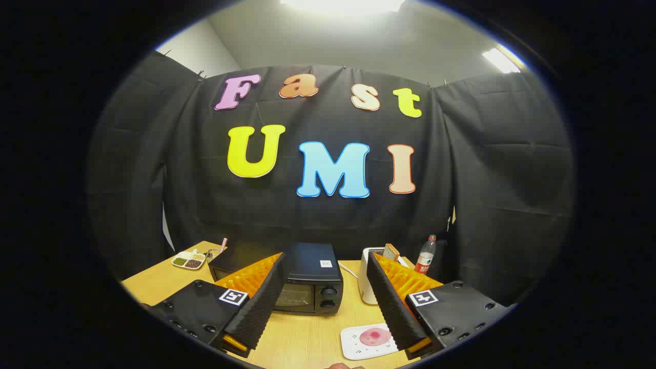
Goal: Open the toaster oven, put the food inside, and close the toaster oven door.
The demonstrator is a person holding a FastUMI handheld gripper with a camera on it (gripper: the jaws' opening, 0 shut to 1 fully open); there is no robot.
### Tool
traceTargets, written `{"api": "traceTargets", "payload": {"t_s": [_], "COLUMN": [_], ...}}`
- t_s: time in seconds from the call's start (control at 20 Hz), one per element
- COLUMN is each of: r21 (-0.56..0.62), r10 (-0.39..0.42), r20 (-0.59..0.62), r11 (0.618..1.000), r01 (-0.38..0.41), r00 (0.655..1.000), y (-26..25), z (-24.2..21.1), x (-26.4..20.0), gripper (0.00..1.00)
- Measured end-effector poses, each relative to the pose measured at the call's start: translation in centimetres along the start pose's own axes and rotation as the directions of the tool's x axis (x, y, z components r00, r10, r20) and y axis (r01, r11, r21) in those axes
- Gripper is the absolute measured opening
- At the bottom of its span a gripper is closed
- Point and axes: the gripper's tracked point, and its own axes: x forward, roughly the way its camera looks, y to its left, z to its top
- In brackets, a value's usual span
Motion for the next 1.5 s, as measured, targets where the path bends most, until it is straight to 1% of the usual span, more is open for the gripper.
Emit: {"api": "traceTargets", "payload": {"t_s": [0.15,0.35,0.6,1.05,1.5], "r21": [-0.008,0.013,0.005,0.007,0.022], "r10": [-0.011,-0.018,-0.026,0.019,0.041], "r20": [0.01,-0.016,-0.009,-0.029,-0.049], "r11": [1.0,1.0,1.0,1.0,0.999], "r01": [0.011,0.018,0.026,-0.019,-0.04], "r00": [1.0,1.0,1.0,0.999,0.998], "y": [-0.5,-0.9,-1.2,0.1,1.6], "z": [0.3,-0.4,-0.2,-0.5,-0.9], "x": [-0.3,-0.3,-0.4,0.0,1.8], "gripper": [0.98,0.98,0.98,0.98,0.98]}}
